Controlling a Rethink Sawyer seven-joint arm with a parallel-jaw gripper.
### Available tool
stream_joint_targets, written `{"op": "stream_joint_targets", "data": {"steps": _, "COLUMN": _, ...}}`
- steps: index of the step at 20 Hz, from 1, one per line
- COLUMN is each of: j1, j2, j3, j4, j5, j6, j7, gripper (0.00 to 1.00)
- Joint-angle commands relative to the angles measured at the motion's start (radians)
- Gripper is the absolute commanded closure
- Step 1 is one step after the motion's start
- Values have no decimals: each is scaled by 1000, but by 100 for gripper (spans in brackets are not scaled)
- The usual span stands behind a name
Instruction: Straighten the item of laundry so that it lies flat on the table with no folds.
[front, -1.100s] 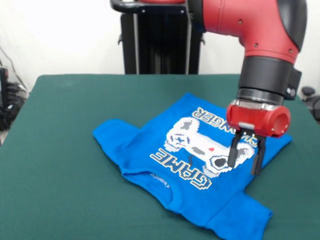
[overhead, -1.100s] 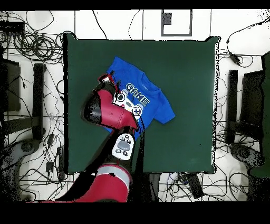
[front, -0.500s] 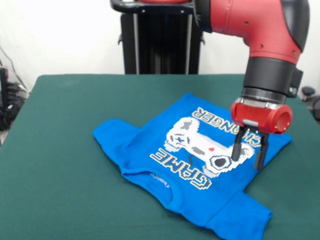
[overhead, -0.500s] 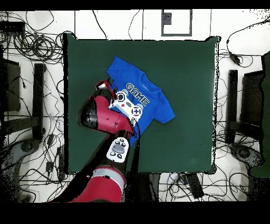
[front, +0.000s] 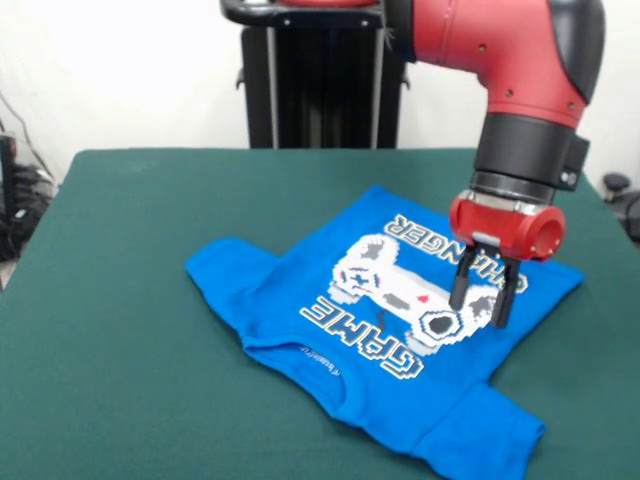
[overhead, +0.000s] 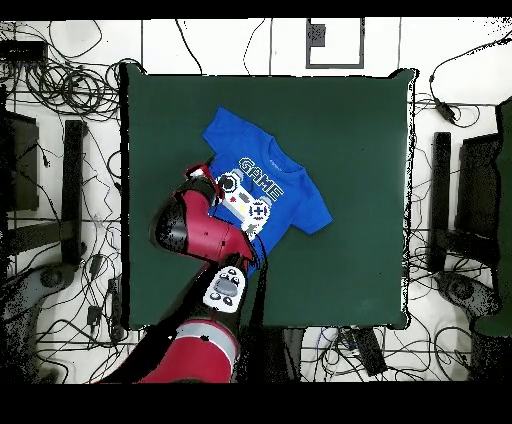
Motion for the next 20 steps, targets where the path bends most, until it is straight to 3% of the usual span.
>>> {"op": "stream_joint_targets", "data": {"steps": 1, "j1": 17, "j2": 3, "j3": 98, "j4": 114, "j5": -10, "j6": -43, "j7": 200, "gripper": 0}}
{"op": "stream_joint_targets", "data": {"steps": 12, "j1": -15, "j2": -75, "j3": 125, "j4": 208, "j5": -62, "j6": -75, "j7": 215, "gripper": 0}}
{"op": "stream_joint_targets", "data": {"steps": 20, "j1": -82, "j2": -97, "j3": 169, "j4": 260, "j5": -149, "j6": -135, "j7": 239, "gripper": 0}}
